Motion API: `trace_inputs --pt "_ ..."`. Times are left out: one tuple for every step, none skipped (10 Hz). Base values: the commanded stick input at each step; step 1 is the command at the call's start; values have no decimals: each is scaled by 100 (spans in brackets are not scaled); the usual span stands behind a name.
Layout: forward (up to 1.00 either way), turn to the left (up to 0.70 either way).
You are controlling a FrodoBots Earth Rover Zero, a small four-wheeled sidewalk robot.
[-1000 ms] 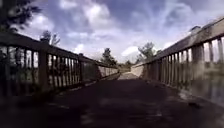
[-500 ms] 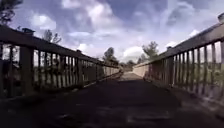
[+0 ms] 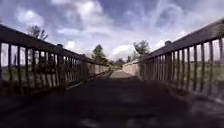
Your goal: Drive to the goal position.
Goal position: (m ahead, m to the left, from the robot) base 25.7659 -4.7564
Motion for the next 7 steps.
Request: trace_inputs --pt "100 0" --pt "100 0" --pt "100 0" --pt "100 0" --pt "100 0" --pt "100 0" --pt "100 0"
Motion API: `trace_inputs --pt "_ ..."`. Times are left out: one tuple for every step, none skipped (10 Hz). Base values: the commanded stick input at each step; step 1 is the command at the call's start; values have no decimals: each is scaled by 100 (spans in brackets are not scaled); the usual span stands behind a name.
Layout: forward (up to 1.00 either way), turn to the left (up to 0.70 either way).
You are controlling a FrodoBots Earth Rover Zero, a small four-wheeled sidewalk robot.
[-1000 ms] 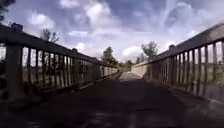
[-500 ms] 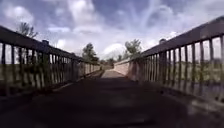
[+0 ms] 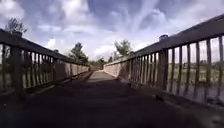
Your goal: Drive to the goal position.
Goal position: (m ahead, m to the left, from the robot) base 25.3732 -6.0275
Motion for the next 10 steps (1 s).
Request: trace_inputs --pt "100 0" --pt "100 0" --pt "100 0" --pt "100 0" --pt "100 0" --pt "100 0" --pt "100 0" --pt "100 0" --pt "100 0" --pt "100 0"
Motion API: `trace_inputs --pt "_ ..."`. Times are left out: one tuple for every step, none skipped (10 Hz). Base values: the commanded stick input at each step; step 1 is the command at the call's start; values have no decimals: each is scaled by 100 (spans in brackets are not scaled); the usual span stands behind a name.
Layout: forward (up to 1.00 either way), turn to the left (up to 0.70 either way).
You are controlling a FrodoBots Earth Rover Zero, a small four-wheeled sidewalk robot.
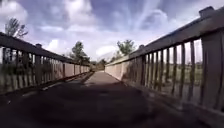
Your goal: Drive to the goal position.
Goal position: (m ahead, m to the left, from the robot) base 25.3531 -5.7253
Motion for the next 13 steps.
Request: trace_inputs --pt "100 0" --pt "100 0" --pt "100 0" --pt "100 0" --pt "100 0" --pt "100 0" --pt "100 0" --pt "100 0" --pt "100 0" --pt "100 0" --pt "100 0" --pt "100 3" --pt "100 28"
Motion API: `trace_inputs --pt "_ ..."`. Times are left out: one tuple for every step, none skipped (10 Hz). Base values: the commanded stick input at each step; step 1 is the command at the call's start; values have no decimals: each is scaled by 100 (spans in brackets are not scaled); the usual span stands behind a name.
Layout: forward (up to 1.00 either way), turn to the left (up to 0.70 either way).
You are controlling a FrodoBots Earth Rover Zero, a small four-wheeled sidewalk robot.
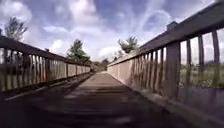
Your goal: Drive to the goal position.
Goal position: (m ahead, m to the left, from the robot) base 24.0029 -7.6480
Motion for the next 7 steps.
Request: trace_inputs --pt "100 31" --pt "100 15" --pt "100 0" --pt "100 0" --pt "100 0" --pt "100 0" --pt "100 0"
